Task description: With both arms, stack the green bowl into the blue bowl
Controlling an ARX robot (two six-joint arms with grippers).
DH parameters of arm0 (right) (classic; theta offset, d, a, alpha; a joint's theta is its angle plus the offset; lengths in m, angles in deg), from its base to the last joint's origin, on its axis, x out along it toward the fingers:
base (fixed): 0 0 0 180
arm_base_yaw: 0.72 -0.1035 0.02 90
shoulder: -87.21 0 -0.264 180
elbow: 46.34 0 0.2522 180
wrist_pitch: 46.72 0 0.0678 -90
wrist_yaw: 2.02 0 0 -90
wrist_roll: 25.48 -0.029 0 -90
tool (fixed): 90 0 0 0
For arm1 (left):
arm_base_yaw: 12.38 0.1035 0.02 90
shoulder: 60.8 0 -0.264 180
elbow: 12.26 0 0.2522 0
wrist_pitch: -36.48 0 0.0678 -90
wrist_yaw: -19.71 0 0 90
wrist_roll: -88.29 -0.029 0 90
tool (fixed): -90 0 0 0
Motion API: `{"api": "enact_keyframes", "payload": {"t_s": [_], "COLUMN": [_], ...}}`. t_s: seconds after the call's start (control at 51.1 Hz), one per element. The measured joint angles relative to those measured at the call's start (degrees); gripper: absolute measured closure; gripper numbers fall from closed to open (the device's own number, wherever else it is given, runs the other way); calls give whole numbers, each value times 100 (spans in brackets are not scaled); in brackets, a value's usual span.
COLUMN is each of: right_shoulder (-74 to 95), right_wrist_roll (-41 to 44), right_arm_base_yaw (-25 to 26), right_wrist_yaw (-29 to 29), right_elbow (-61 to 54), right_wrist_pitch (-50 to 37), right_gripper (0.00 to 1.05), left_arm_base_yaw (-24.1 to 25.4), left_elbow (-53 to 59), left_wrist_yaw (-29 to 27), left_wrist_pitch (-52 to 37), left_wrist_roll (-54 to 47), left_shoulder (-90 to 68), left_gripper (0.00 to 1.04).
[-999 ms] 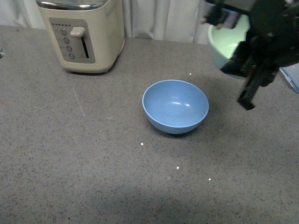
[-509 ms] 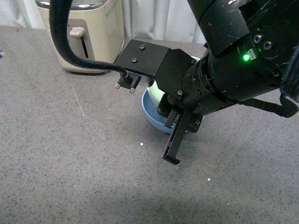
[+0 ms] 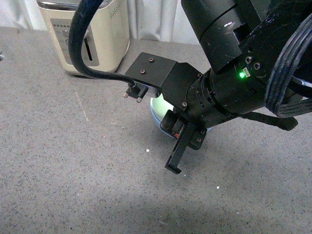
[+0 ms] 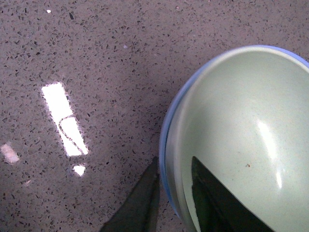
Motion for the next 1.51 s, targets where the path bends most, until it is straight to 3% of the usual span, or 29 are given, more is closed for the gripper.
{"api": "enact_keyframes", "payload": {"t_s": [0.274,0.431,0.607,0.783,0.999,1.058,1.136,1.214,1.312,1.508], "right_shoulder": [-546,-2015,-3429,-4699,-5418,-5254,-4986,-5230,-5777,-6557], "right_wrist_roll": [-538,-1777,-2896,-3799,-4140,-4039,-3777,-3639,-3578,-3550], "right_arm_base_yaw": [155,697,1331,1814,1746,1738,1810,1976,2157,2435], "right_wrist_yaw": [-57,59,1088,1622,1495,1694,1762,1637,1471,1200], "right_elbow": [-238,-1139,-2371,-3501,-4111,-4321,-5038,-5477,-5515,-5735], "right_wrist_pitch": [-350,-929,-1172,-839,-833,-1611,-3781,-5222,-5270,-4579], "right_gripper": [40,8,9,9,9,13,26,41,57,88], "left_arm_base_yaw": [0,0,0,0,0,0,0,0,0,0], "left_elbow": [0,0,0,0,0,0,0,0,0,0], "left_wrist_yaw": [-2,0,0,0,2,0,0,-15,-9,-7], "left_wrist_pitch": [0,0,0,0,0,0,0,0,0,0], "left_wrist_roll": [0,0,0,0,0,0,0,0,0,0], "left_shoulder": [0,0,0,0,0,2,2,-7,2,2], "left_gripper": [6,6,6,6,6,6,6,6,6,6]}}
